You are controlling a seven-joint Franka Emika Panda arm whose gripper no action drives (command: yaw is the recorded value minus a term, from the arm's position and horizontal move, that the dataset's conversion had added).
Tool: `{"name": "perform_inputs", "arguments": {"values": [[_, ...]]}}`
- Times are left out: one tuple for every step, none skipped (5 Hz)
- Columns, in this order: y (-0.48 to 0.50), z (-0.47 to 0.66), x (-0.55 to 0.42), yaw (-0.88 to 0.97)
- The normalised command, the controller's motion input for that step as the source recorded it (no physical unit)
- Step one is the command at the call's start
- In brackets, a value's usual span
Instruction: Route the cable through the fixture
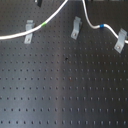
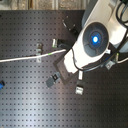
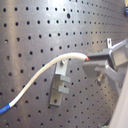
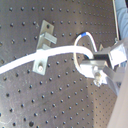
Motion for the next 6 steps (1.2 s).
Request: {"name": "perform_inputs", "arguments": {"values": [[-0.036, 0.0, 0.027, 0.0], [-0.181, 0.41, -0.067, 0.0], [-0.172, 0.46, -0.248, -0.37], [-0.13, 0.38, -0.22, -0.49], [0.062, 0.16, -0.113, -0.06], [0.128, 0.37, -0.509, 0.0]]}}
